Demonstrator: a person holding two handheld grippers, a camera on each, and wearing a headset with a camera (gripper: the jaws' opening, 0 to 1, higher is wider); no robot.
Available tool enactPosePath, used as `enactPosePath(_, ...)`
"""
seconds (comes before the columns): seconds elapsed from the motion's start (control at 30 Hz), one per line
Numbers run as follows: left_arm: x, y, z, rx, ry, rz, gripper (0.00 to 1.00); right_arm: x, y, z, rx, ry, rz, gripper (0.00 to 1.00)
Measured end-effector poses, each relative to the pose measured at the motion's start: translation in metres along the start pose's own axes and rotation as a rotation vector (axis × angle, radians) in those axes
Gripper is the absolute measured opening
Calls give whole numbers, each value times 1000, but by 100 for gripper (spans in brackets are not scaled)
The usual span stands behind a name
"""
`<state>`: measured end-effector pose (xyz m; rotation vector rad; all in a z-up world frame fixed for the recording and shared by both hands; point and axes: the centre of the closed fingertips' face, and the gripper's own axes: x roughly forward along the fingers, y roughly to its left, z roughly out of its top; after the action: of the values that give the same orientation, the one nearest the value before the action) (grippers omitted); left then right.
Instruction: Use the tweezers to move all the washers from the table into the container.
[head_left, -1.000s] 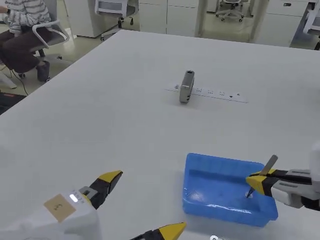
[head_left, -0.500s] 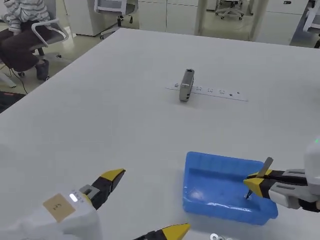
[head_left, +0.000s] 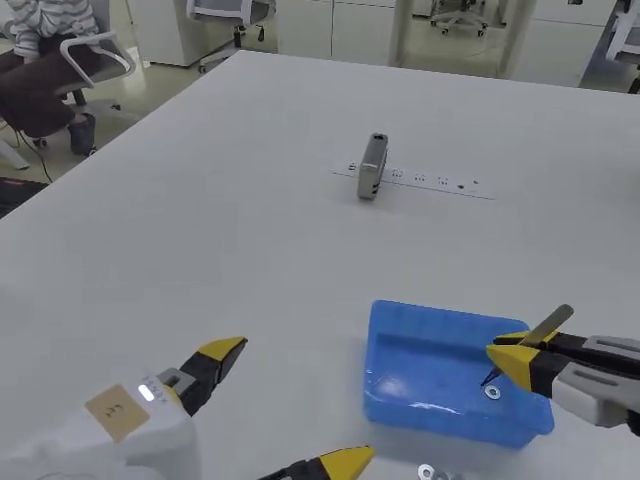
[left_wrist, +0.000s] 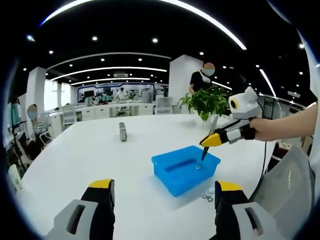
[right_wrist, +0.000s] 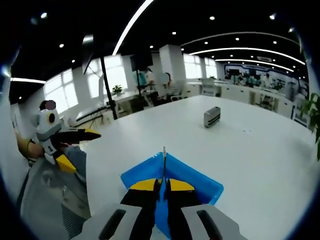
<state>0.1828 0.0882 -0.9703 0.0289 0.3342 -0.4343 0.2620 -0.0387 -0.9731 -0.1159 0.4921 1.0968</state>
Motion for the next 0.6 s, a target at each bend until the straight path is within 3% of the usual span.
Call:
enactPosePath(0.3,1,-1,-2,11,15,-6,83,0,38,-7,18,6,86,4)
enactPosePath(0.43,1,-1,-4,15,23,-5,82,6,54,-23,53,40,150,4)
enactPosePath(0.6,1,-3,-4,10,20,-12,83,15,65,-45,82,92,185,4)
